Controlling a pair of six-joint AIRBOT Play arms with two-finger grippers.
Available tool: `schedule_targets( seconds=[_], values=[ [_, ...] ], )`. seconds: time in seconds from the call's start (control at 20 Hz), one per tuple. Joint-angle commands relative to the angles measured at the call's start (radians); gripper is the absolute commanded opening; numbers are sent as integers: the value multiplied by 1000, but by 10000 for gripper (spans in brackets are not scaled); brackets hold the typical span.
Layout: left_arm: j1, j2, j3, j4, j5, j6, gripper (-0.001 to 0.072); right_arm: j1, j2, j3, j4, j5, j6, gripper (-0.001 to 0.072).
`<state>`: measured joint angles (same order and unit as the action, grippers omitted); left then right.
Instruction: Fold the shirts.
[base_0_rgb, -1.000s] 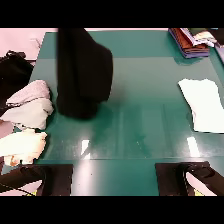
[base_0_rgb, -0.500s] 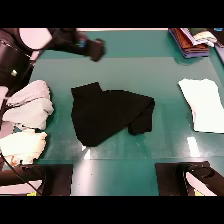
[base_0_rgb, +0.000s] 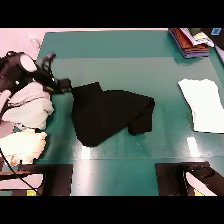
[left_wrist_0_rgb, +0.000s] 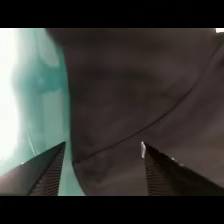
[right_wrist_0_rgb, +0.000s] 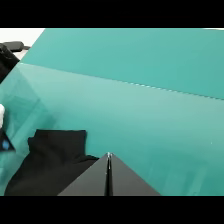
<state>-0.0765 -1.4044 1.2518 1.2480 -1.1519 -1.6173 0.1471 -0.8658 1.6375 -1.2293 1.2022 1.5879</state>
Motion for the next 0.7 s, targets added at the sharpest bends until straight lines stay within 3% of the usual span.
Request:
schedule_targets(
  seconds=[0.0,0.3,0.35,0.4,0.45,0.5,0.65],
  values=[
    [27,-6,-196,-37,94,2,561,-1,-1,0,0,2,0,22],
    [7,-27,-277,-240,140,96,560,-1,-1,0,0,1,0,22],
    [-5,-27,-277,-248,138,108,533,-1,-1,0,0,2,0,23],
    [-11,-26,-277,-249,137,108,370,-1,-1,0,-3,3,0,22],
    [-10,-22,-272,-250,137,107,159,-6,-1,0,-8,13,0,22],
    [-10,-18,-254,-247,133,108,32,-26,-1,0,-18,34,0,23],
    [-10,16,-142,-229,126,113,22,-153,13,-108,-26,145,1,23]
  ],
)
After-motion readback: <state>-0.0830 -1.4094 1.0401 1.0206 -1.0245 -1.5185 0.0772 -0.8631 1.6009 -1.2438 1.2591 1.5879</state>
